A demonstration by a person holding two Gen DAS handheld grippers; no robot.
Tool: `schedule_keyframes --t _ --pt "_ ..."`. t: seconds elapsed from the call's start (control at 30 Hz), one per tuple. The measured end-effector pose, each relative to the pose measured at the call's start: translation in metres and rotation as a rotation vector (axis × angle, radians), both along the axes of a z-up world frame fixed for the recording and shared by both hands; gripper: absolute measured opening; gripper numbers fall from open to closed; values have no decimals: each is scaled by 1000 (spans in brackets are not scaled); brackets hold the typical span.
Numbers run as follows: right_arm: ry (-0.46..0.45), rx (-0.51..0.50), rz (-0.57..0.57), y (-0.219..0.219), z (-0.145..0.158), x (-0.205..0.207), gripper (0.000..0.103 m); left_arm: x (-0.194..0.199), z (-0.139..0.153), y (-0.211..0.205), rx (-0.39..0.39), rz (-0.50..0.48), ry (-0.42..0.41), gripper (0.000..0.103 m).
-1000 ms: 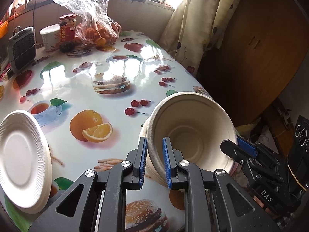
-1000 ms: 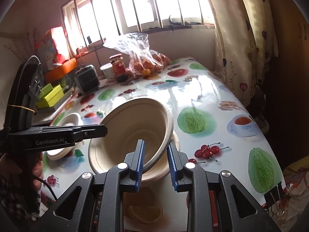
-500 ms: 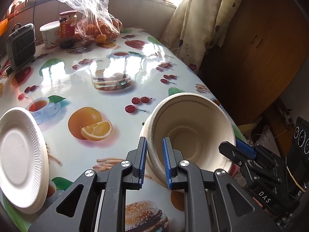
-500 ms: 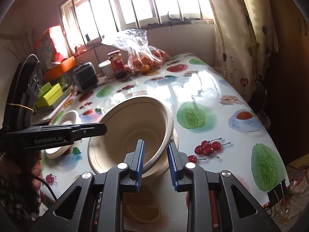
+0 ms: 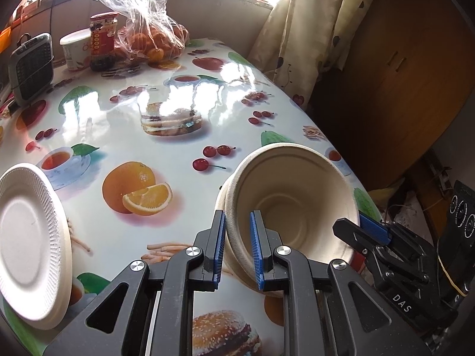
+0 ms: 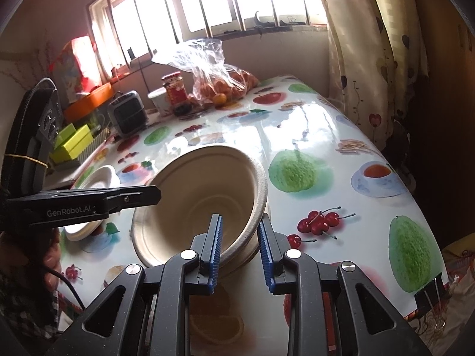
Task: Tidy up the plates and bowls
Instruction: 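Lower the left tool's bowl into the bowl below while the right tool lowers its bowl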
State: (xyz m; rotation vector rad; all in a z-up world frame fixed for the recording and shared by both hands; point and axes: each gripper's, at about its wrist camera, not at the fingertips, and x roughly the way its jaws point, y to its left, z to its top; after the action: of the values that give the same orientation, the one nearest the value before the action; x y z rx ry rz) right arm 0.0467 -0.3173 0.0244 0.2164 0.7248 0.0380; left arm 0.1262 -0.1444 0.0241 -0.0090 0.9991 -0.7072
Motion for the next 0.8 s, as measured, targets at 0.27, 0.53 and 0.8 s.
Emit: schedule_keyframes --t 0.27,0.53,0.8 --pt "13 -5 -4 0 -5 1 24 0 -1 0 7 3 2 17" --pt "17 -8 -3 -1 -6 2 24 0 -1 0 8 4 2 17" --pt "16 -5 -2 -1 -6 2 25 0 -2 -1 13 5 -2 17"
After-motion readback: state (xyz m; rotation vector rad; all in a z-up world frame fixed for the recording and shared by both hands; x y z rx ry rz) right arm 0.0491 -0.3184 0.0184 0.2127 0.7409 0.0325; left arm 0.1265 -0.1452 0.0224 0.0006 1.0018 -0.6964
